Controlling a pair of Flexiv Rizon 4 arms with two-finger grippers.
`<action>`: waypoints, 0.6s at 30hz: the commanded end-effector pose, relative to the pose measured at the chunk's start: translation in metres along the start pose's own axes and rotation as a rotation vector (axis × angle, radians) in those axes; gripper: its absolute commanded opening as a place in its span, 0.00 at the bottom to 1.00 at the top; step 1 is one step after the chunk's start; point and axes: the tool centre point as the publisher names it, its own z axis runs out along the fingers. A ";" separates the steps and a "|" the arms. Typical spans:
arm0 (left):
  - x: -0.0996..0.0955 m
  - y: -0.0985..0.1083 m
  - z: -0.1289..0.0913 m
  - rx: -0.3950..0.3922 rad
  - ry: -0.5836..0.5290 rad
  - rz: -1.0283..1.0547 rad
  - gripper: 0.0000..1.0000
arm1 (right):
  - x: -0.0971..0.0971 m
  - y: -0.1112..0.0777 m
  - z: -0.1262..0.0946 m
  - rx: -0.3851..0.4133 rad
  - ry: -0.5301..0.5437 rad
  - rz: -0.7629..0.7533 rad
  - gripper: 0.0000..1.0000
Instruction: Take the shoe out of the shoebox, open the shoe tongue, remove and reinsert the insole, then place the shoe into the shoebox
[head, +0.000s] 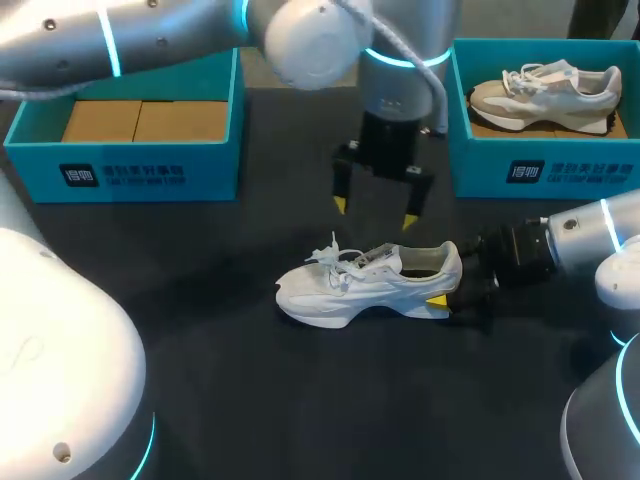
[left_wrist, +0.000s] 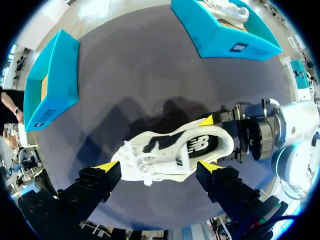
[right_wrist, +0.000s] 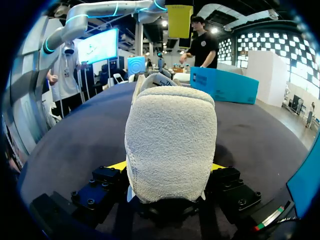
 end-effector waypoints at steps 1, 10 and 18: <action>0.015 -0.003 0.009 -0.011 -0.023 0.010 1.00 | 0.001 0.000 0.004 0.007 0.000 0.001 0.00; 0.020 0.002 0.026 -0.042 -0.016 0.009 1.00 | 0.001 0.000 0.004 0.007 0.000 0.001 0.00; 0.022 0.005 0.046 -0.083 -0.032 0.013 1.00 | 0.001 0.000 0.004 0.007 0.000 0.001 0.00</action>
